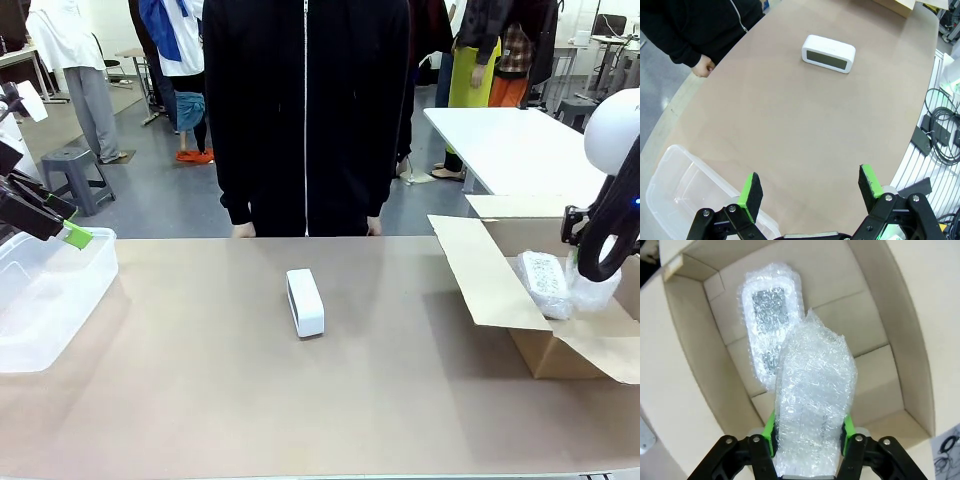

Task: Separate and place wrapped and unwrapped clocks.
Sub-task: If the picked Digital clock is wrapped, place it in the Package Box ; if not, place it in the Organizing box.

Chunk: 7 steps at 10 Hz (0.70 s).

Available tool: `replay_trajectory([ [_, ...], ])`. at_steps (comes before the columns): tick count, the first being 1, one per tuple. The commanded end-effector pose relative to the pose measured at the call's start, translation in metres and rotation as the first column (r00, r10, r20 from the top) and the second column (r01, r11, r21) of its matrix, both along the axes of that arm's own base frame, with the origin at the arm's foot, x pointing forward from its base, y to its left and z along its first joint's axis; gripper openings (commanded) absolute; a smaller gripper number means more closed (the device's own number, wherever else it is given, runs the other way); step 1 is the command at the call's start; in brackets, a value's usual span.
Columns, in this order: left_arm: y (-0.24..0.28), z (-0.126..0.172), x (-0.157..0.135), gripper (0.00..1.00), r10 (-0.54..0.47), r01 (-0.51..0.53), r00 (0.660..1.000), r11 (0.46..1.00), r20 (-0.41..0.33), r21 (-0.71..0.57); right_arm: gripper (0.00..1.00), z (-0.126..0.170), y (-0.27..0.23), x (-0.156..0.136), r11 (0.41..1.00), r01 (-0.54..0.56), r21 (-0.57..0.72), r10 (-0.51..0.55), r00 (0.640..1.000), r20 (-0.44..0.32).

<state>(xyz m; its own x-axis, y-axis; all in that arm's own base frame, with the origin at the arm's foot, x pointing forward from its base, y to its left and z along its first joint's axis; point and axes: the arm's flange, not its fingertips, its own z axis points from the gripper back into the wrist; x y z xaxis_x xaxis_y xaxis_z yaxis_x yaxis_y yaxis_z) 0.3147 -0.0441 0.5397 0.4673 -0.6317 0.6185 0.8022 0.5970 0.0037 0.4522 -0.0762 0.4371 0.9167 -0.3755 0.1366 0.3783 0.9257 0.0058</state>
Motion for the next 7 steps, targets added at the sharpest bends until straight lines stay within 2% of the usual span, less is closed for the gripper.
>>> replay_trajectory([
  [1,0.0013,-0.0010,0.0011,1.00,-0.018,0.018,1.000,1.000,0.005,-0.007,0.54,0.0000,0.0000,0.0002,1.000,0.009,-0.023,-0.008,0.999,0.042],
  [2,0.0013,-0.0010,0.0011,1.00,-0.018,0.018,1.000,1.000,0.005,-0.007,0.54,-0.0053,0.0013,0.0014,1.000,-0.004,-0.021,0.005,1.000,0.020],
  [3,0.0013,-0.0010,0.0011,1.00,-0.018,0.018,1.000,1.000,0.005,-0.007,1.00,-0.0080,0.0043,0.0032,1.000,0.003,-0.022,-0.003,1.000,0.023],
  [7,0.0013,-0.0010,0.0011,1.00,-0.018,0.018,1.000,1.000,0.005,-0.007,1.00,-0.0045,0.0029,0.0099,0.998,0.041,-0.040,-0.041,0.999,0.018],
])
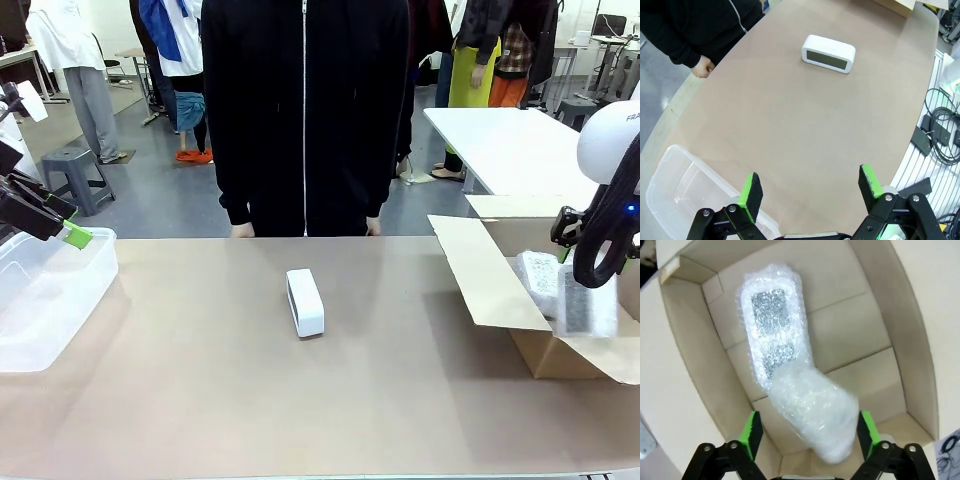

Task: Separate and place wrapped and unwrapped clocks.
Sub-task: If the picked Digital clock is wrapped, place it in the Package Box ; if not, place it in the Organizing box.

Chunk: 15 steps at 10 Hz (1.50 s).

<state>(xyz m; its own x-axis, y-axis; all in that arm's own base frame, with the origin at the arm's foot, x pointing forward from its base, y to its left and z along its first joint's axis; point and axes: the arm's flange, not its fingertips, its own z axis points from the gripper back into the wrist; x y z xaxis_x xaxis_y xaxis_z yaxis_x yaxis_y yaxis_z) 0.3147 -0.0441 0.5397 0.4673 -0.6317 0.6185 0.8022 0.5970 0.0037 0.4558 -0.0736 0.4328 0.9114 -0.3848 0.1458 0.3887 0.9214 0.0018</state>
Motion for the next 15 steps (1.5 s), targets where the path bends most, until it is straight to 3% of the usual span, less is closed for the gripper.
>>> replay_trajectory([
  [1,0.001,-0.001,0.001,1.00,-0.018,0.018,1.000,1.000,0.005,-0.007,1.00,0.003,0.000,0.006,0.999,0.038,-0.033,-0.037,0.999,0.016],
  [6,0.001,-0.001,0.001,1.00,-0.018,0.018,1.000,1.000,0.005,-0.007,1.00,0.028,0.013,0.011,1.000,0.016,-0.007,-0.016,0.999,0.040],
  [8,0.001,-0.001,0.001,1.00,-0.018,0.018,1.000,1.000,0.005,-0.007,1.00,0.081,0.028,0.002,0.999,-0.040,0.000,0.040,0.995,0.090],
  [11,0.001,-0.001,0.001,1.00,-0.018,0.018,1.000,1.000,0.005,-0.007,1.00,0.151,0.043,-0.018,0.990,-0.142,0.003,0.142,0.990,0.009],
  [12,0.001,-0.001,0.001,1.00,-0.018,0.018,1.000,1.000,0.005,-0.007,1.00,0.166,0.046,-0.023,0.986,-0.151,0.067,0.152,0.988,-0.003],
  [15,0.001,-0.001,0.001,1.00,-0.018,0.018,1.000,1.000,0.005,-0.007,1.00,0.195,0.052,-0.043,0.987,-0.148,0.069,0.147,0.989,0.012],
])
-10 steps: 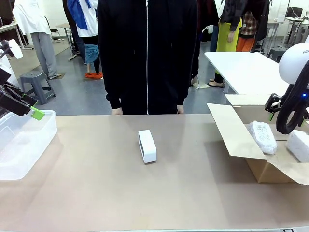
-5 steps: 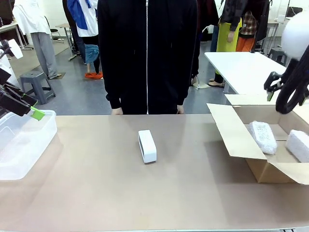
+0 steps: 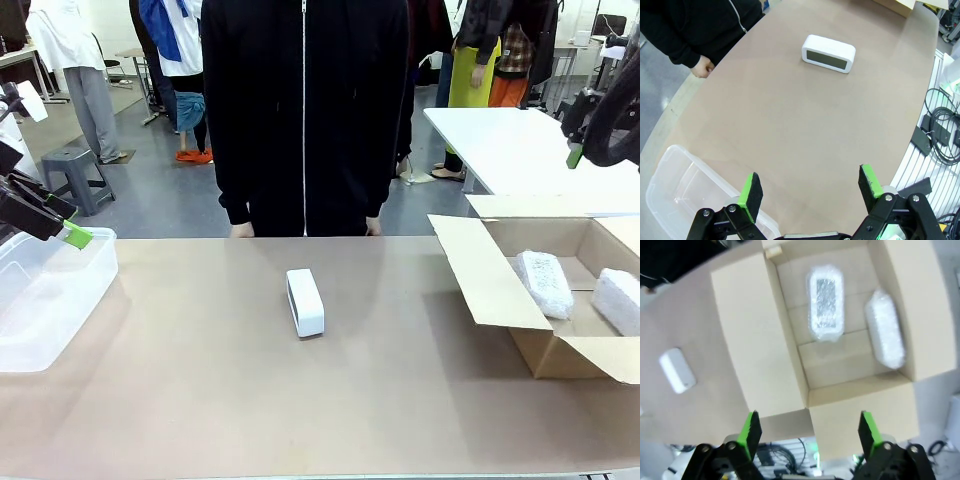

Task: Separate and place wrapped and unwrapped clocks.
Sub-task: If the picked Digital clock is wrapped, place it in the Package Box ; if not, place it in the Organizing box.

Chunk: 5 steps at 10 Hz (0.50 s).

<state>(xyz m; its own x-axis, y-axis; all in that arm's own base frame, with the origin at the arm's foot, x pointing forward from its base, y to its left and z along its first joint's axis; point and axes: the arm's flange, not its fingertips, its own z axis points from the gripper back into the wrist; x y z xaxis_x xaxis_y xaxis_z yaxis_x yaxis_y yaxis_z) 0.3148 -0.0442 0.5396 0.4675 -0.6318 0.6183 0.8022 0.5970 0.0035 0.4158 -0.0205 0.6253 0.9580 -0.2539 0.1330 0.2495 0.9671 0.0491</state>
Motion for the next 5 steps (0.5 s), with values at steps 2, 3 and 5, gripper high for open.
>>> replay_trajectory([
  [2,0.0013,-0.0009,0.0011,1.00,-0.018,0.018,1.000,1.000,0.005,-0.007,1.00,0.0053,0.0018,-0.0085,0.999,-0.031,0.020,0.031,0.999,0.011],
  [3,0.0013,-0.0009,0.0011,1.00,-0.018,0.018,1.000,1.000,0.005,-0.007,1.00,0.0039,0.0045,-0.0083,0.999,-0.038,0.022,0.037,0.999,0.017],
  [5,0.0013,-0.0009,0.0011,1.00,-0.018,0.018,1.000,1.000,0.005,-0.007,1.00,0.0091,0.0018,-0.0062,1.000,-0.007,-0.002,0.007,1.000,0.013],
])
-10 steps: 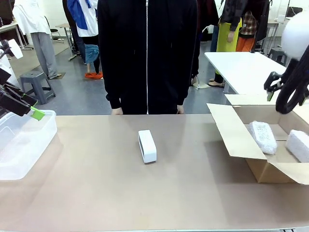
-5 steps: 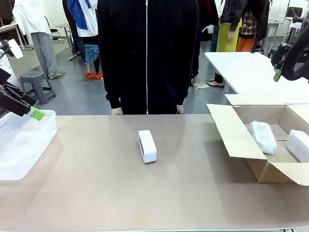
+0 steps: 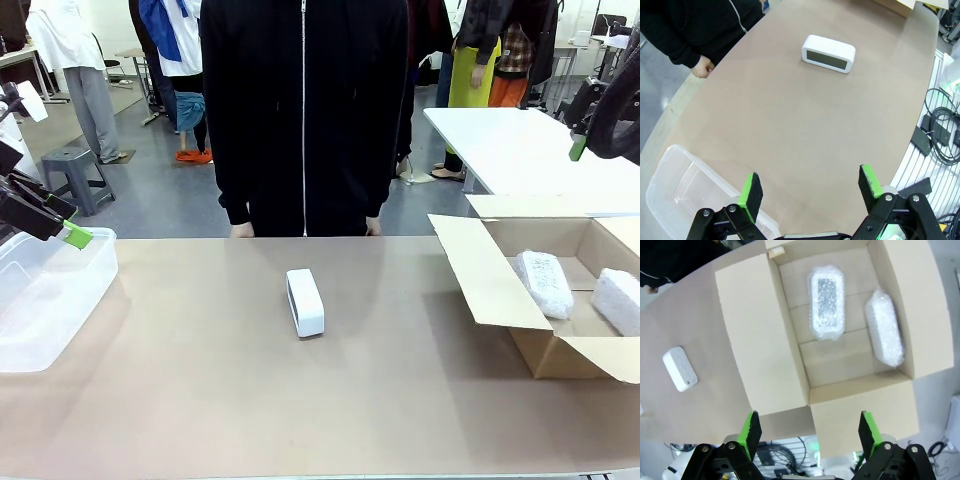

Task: Separate and place wrapped and unwrapped clocks.
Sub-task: If the picked Digital clock is wrapped, place it in the Package Box ; if not, place it in the Organizing box.

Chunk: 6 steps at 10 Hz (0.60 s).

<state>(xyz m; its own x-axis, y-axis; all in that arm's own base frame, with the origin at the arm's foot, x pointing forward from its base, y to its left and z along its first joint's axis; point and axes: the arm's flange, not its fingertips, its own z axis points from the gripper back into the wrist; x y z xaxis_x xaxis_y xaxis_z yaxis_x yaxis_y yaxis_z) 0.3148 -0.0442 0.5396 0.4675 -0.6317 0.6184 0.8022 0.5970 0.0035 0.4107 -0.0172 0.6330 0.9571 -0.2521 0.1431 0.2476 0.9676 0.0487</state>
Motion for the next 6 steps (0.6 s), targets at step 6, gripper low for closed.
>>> replay_trajectory([
  [6,0.0013,-0.0010,0.0011,1.00,-0.018,0.018,1.000,1.000,0.005,-0.007,1.00,0.0014,-0.0015,-0.0011,1.000,-0.006,0.001,0.006,1.000,0.003],
])
